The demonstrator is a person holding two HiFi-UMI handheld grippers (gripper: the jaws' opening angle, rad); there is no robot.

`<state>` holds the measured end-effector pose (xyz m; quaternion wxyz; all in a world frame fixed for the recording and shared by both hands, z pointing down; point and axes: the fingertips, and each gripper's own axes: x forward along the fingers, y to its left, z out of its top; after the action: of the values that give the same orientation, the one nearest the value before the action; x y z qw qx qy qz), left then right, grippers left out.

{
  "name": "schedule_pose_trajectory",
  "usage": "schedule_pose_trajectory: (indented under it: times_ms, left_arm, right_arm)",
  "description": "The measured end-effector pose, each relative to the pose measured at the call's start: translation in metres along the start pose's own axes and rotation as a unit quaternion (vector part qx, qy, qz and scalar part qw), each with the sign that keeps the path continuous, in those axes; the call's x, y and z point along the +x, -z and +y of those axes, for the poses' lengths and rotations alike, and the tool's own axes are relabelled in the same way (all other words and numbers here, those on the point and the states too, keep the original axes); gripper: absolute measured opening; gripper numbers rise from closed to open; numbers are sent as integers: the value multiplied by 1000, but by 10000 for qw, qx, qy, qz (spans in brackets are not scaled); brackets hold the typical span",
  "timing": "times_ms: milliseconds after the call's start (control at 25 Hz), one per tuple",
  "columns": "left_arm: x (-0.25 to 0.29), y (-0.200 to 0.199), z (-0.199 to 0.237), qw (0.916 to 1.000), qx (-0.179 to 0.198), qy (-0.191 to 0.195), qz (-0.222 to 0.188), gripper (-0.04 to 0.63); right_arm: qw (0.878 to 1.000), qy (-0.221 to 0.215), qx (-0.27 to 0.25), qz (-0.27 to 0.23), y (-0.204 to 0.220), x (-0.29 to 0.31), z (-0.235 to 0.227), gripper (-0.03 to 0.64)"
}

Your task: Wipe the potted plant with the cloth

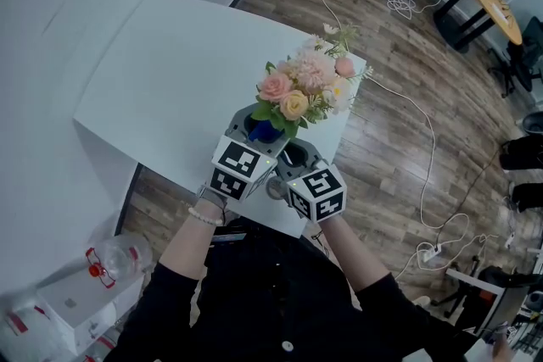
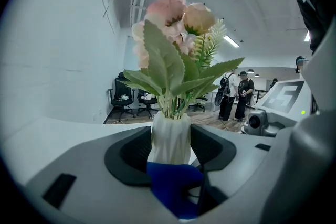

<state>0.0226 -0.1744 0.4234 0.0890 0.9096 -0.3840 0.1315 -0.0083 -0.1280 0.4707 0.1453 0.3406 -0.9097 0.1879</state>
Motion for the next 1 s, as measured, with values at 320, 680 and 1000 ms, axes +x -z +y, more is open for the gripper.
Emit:
schedule_pose_trajectory:
  times_ms: [320,680,1000]
  left_arm:
    - [-1,-1,0,10000,-14,-1,-12,239]
    - [-3,-2,0,10000,-27,-26,-59,239]
    - [-6,-6,1,9999,-17,-50,-156,240]
  right_arm:
    - [9981,74,-19,610,35,13,-8,74]
    - [9930,420,61,1102,75,5,-37,74]
    - [9897,935,250,1057,73,-24,-68,74]
